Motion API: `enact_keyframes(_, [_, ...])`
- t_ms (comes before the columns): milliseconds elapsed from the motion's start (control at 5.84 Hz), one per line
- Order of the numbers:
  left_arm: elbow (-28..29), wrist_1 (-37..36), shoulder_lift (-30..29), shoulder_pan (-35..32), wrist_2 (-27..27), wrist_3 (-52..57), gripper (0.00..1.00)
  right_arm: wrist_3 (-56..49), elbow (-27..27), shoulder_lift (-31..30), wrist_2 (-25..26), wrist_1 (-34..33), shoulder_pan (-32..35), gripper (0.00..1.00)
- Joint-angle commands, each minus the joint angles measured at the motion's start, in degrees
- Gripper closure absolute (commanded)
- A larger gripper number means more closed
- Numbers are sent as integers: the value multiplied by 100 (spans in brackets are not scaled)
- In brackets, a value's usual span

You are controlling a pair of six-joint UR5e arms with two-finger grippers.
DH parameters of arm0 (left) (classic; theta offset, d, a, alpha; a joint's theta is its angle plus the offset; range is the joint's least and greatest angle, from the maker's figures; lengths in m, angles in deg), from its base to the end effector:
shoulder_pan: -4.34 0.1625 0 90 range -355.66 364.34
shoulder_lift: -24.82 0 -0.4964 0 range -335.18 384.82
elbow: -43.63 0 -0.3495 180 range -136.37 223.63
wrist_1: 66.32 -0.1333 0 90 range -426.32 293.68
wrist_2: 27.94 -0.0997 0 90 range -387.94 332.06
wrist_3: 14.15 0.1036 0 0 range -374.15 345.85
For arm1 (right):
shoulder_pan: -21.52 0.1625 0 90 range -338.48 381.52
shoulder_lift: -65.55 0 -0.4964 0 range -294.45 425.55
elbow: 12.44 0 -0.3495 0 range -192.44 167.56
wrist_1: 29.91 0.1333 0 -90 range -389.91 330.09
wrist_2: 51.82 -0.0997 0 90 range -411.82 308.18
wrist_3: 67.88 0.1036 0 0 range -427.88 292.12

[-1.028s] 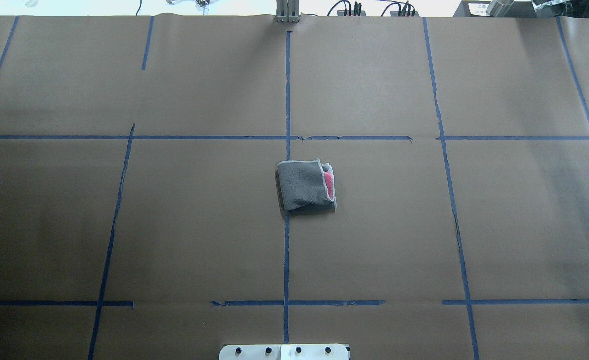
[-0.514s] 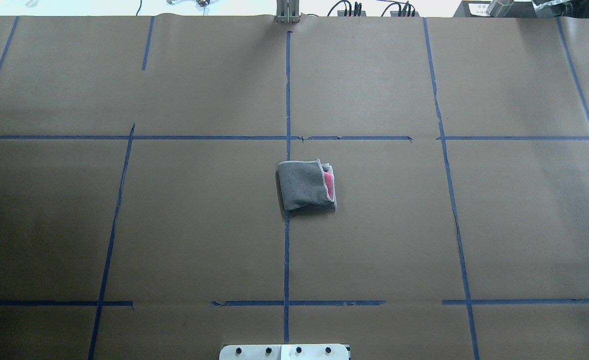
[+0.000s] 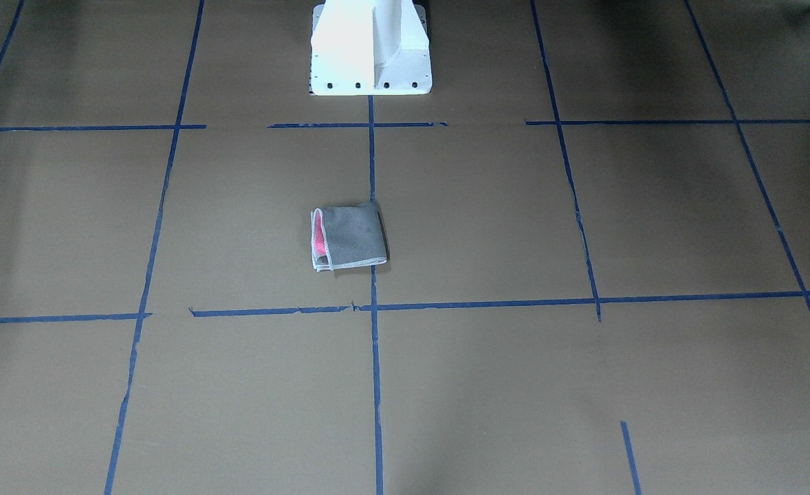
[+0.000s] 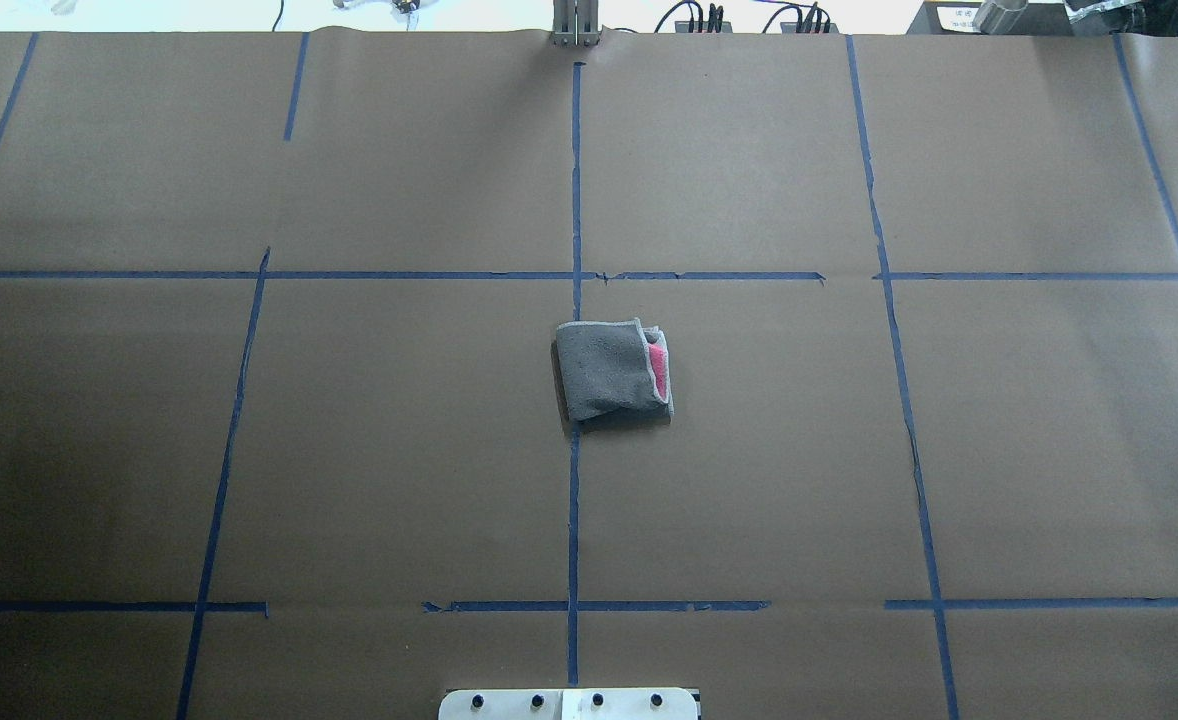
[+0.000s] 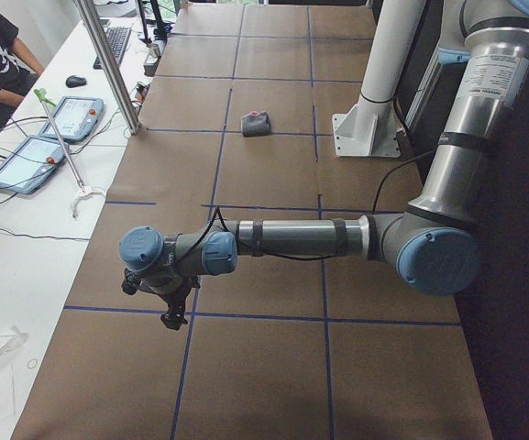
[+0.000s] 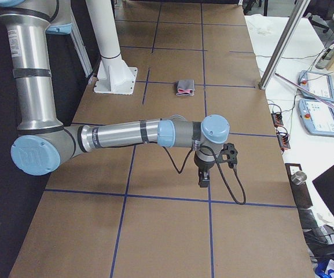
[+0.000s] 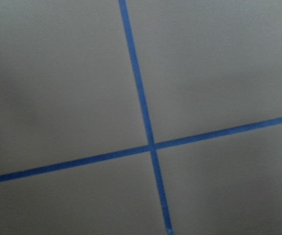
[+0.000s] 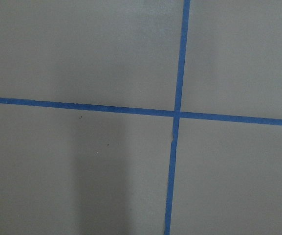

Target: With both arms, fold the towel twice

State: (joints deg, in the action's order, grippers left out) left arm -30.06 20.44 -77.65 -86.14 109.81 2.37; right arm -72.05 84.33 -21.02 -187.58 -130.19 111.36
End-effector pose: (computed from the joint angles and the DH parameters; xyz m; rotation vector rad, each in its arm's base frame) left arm -0.0612 -0.5458 0.7520 0.0080 0.8420 0.2118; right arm 0.0578 -0.4734 0.6685 0.0266 -0.7984 -0.0710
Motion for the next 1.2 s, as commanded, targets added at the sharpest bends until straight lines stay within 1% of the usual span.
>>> enact_keyframes(0, [-231,338,785,-372,-3,379,0,-13,44,-44,14,-9,-1,0])
enact_keyframes(171, [-581,394,912,-383,-20,-265,0,-13,44,-44,23,-1,-1,0])
enact_keyframes(343, [-767,377,948,-383,-38,-1098,0,-13,44,-44,32,-9,-1,0])
enact_keyframes(514, [-865,359,914,-348,-169,-2003,0,-13,35,-36,75,-9,-1,0])
enact_keyframes(856, [-997,402,878,-217,-249,-2197,0,22,9,-27,93,-9,-10,0])
enact_keyframes(1028, [-1024,403,843,89,-301,-2223,0,22,26,-27,93,-9,-10,0])
